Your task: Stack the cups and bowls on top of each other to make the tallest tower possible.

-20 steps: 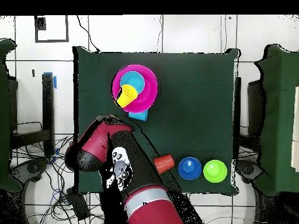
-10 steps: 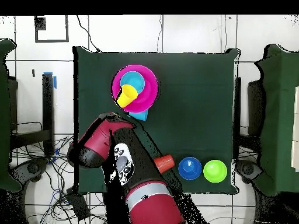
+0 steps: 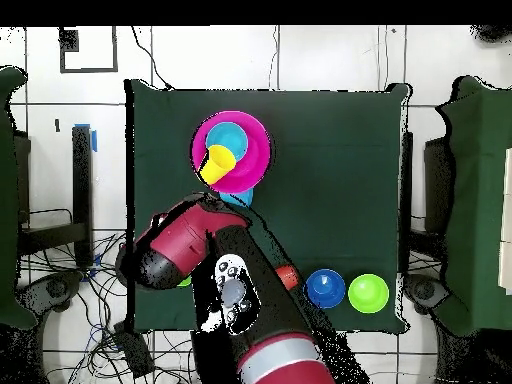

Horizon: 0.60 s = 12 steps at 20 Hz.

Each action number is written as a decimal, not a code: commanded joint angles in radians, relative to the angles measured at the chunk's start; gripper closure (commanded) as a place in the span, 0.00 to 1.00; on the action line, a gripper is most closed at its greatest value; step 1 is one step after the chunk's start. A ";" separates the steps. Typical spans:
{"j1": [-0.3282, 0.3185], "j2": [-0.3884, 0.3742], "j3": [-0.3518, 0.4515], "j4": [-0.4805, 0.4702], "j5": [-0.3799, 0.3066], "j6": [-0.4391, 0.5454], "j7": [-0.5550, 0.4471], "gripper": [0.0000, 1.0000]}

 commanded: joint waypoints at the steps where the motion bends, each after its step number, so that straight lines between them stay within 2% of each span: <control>1: 0.011 -0.111 0.090 0.158 0.093 0.065 -0.123 0.00; 7: 0.049 -0.132 0.057 0.200 0.080 0.011 -0.071 0.00; 11: 0.059 -0.162 0.062 0.262 0.116 -0.023 -0.033 0.00; 12: 0.052 -0.169 0.075 0.288 0.143 -0.038 -0.022 0.00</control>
